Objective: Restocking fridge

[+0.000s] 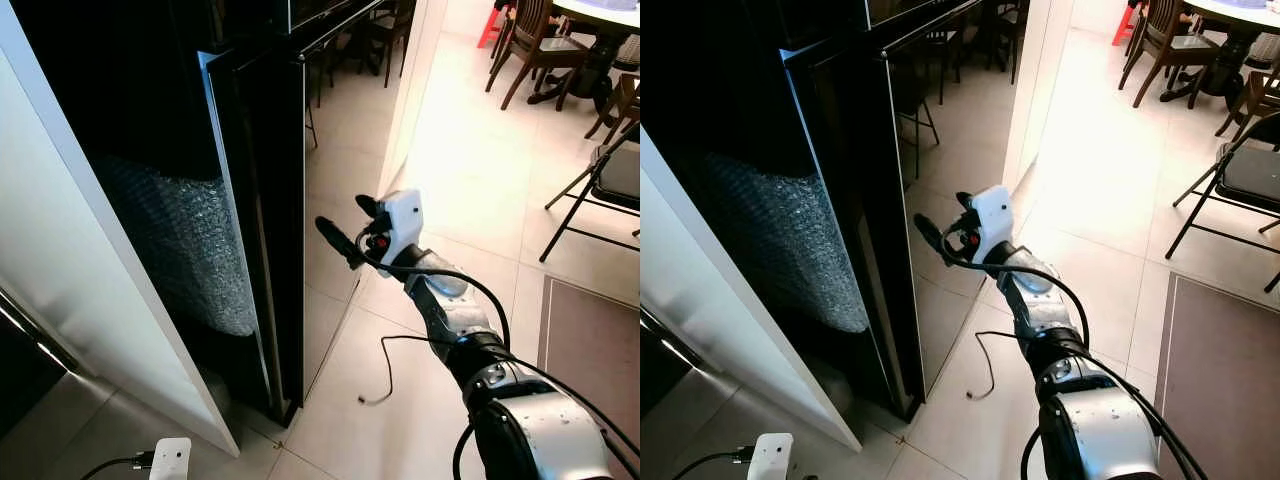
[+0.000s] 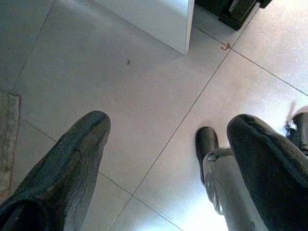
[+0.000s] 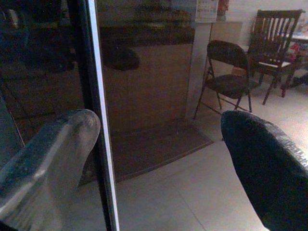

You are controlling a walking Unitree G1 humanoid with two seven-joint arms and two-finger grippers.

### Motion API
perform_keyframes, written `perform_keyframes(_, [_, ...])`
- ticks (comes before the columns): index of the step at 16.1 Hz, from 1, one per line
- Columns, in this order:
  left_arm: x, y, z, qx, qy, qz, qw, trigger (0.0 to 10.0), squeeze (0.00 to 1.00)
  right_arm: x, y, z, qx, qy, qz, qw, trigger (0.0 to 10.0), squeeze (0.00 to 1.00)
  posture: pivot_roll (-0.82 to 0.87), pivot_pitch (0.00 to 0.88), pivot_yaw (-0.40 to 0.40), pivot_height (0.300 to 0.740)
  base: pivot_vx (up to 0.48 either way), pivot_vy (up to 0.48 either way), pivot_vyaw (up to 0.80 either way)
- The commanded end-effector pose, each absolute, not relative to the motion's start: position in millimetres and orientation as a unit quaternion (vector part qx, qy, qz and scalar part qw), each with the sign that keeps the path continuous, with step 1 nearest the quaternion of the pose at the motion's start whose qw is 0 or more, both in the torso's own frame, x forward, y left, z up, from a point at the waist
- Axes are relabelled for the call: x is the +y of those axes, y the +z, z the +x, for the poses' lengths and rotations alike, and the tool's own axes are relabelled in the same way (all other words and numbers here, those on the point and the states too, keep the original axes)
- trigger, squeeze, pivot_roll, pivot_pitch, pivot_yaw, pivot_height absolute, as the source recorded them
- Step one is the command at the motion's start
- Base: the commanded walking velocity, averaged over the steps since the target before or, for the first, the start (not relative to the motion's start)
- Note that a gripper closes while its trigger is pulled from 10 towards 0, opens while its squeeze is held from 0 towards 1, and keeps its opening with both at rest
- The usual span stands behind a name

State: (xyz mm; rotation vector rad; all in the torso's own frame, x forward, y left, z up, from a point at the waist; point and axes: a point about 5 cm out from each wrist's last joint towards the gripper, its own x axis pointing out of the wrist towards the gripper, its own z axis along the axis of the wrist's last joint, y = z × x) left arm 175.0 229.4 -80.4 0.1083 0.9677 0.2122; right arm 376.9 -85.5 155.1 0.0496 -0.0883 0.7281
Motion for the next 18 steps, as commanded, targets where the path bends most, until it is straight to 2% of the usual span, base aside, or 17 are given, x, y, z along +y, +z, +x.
perform_keyframes(1, [227, -83, 171, 0.473, 0.102, 0.049, 0.874, 10.0, 0.00, -84, 159, 377, -0.049, 0.362, 0.020, 0.931, 10.0, 0.00, -0.06, 0.000, -0.042, 0.740, 0.000, 0.000, 0.00])
perform_keyframes(11, [226, -84, 169, 0.475, 0.098, 0.049, 0.873, 10.0, 0.00, -29, 155, 367, -0.025, 0.431, 0.016, 0.902, 10.0, 0.00, -0.04, 0.000, -0.047, 0.740, 0.000, 0.000, 0.00])
perform_keyframes(15, [226, -84, 168, 0.475, 0.098, 0.048, 0.873, 10.0, 0.00, -24, 153, 366, -0.018, 0.438, 0.008, 0.899, 10.0, 0.00, -0.04, 0.000, -0.048, 0.740, 0.000, 0.000, 0.00])
perform_keyframes(18, [226, -84, 169, 0.474, 0.098, 0.049, 0.874, 10.0, 0.00, -30, 156, 370, -0.019, 0.421, -0.002, 0.907, 10.0, 0.00, -0.04, 0.000, -0.047, 0.740, 0.000, 0.000, 0.00])
